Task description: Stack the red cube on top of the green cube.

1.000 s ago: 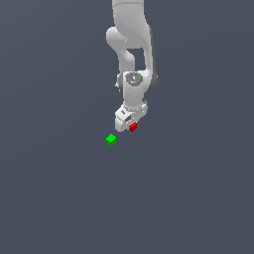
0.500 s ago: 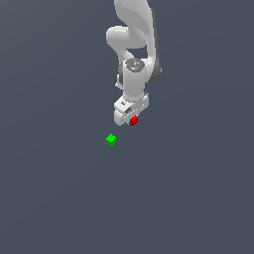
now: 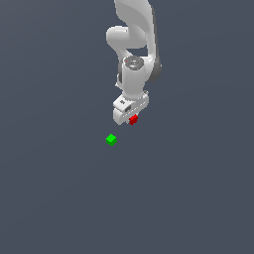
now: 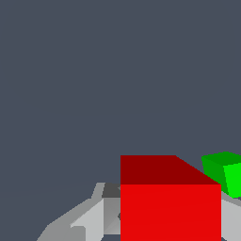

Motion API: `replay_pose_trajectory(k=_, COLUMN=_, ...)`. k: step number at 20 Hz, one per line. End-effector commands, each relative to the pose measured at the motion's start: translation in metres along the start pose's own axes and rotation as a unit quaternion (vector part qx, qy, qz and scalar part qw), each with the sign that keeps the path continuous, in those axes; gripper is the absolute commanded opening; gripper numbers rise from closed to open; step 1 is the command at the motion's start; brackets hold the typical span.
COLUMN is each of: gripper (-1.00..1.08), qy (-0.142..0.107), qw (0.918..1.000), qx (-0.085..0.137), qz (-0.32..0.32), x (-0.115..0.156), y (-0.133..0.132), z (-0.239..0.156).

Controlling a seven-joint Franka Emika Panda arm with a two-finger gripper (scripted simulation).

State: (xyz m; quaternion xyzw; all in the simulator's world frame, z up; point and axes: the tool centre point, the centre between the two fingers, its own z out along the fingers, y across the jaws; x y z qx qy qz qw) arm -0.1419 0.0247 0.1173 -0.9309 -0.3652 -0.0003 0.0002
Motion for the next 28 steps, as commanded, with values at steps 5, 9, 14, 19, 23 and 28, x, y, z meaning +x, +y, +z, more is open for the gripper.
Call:
replay_pose_trajectory(k=5, gripper=-1.0, qy=0.0, qw=1.0, qx=0.0, qz=0.0, x=-0.006, y=0.023, z=0.01)
replay_pose_trajectory(k=9, gripper=-1.0, qy=-0.001, qw=1.0, qx=-0.001, qz=0.0, x=-0.012, y=0.05, z=0.023)
replay_pose_trajectory(k=14, gripper=-1.0, qy=-0.001, qw=1.0, qx=-0.001, qz=0.0, x=-0.02, y=0.089, z=0.04)
replay_pose_trajectory(k=19, gripper=-1.0, qy=-0.001, qw=1.0, qx=-0.001, qz=0.0, x=-0.024, y=0.115, z=0.051)
replay_pose_trajectory(k=23, gripper=-1.0, qy=-0.001, qw=1.0, qx=0.0, qz=0.001, x=-0.025, y=0.125, z=0.055)
replay_pose_trajectory(k=28, gripper=1.0, qy=-0.001, qw=1.0, qx=0.0, qz=0.001, x=-0.025, y=0.127, z=0.056)
